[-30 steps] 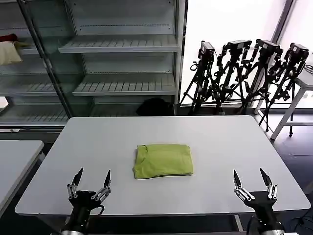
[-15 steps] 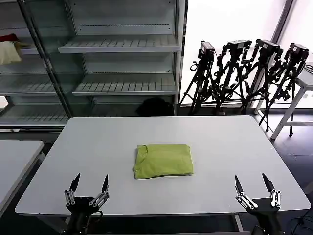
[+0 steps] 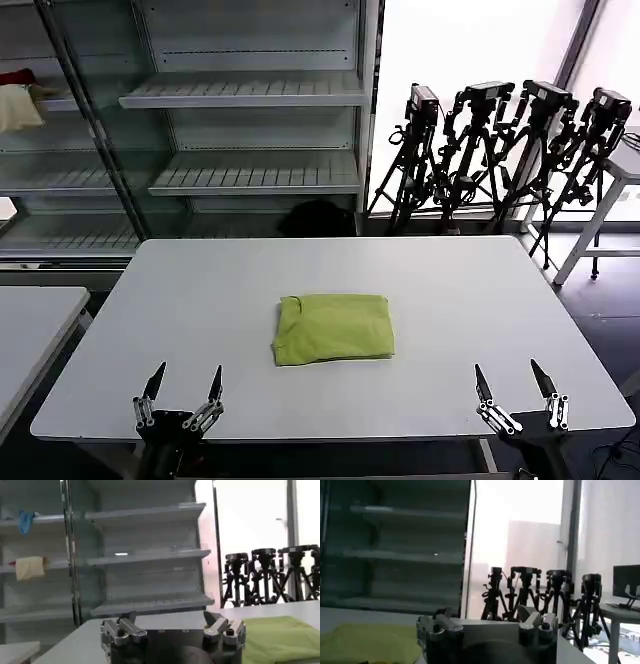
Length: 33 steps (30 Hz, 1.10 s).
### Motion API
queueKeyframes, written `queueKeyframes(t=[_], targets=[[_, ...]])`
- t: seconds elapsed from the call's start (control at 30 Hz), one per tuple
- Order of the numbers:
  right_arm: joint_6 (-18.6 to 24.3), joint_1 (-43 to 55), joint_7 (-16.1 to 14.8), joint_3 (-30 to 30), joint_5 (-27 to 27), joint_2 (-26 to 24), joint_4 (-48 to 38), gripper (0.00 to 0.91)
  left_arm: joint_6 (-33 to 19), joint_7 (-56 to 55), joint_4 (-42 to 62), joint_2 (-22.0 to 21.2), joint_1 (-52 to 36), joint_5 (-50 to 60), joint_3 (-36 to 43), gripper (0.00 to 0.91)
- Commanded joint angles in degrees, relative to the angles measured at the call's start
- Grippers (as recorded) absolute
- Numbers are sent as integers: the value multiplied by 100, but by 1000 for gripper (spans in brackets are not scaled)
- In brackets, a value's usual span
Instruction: Fold and organize the clothes.
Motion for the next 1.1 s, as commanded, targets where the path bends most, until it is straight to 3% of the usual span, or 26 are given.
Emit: queueKeyframes(t=[0.03, 0.4, 1.1], targets=[[72, -51, 37, 3, -20, -38, -51, 907, -19, 51, 63, 2, 60, -155, -71, 907], [80, -78, 115, -6, -15, -48, -67, 907, 88, 104, 26, 26, 29, -391, -136, 907], [161, -123, -9, 38, 44, -87, -10, 907, 53, 92, 39, -19, 28, -416, -152, 907]])
